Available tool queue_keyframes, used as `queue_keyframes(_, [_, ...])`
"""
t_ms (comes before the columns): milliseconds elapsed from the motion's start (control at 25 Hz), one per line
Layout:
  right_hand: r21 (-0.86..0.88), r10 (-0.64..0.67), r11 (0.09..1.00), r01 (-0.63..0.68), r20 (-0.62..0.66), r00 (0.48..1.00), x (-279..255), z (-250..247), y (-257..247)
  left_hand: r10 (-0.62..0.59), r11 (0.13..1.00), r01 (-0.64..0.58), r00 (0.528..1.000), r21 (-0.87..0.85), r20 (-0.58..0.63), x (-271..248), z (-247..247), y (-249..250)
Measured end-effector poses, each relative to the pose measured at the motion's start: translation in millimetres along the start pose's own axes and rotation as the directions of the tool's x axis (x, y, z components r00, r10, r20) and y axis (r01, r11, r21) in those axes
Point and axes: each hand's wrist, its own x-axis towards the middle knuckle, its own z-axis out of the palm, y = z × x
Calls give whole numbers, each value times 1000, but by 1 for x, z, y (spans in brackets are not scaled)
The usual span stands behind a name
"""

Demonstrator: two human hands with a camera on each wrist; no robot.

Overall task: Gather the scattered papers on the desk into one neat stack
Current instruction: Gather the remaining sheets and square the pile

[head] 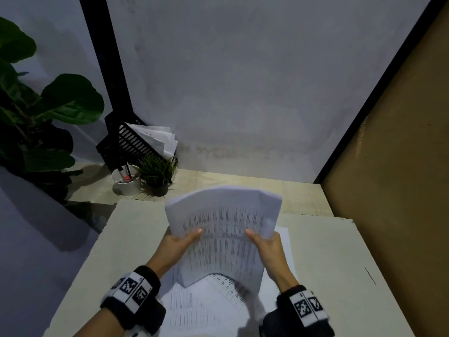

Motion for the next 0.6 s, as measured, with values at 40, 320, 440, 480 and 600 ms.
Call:
queue_keyframes(40, [3,-16,1000,16,-5,1000,2,-1,-11,-2,1000,2,1000,11,2,1,-2,4])
queue_keyframes(320, [79,-71,994,74,-38,997,32,-15,-46,-7,992,-12,990,129,140,-5,-20,-1])
queue_keyframes(440, [-246,168,950,-195,-126,978,43,-43,25,-36,989,44,998,140,-59,-16,-40,-21])
queue_keyframes(480, [-375,309,852,-364,-202,930,40,-59,55,-53,989,70,991,133,-126,-21,-50,-28])
queue_keyframes(600, [-509,553,456,-730,-481,680,20,-90,124,-114,986,141,957,84,-267,-42,-79,-41])
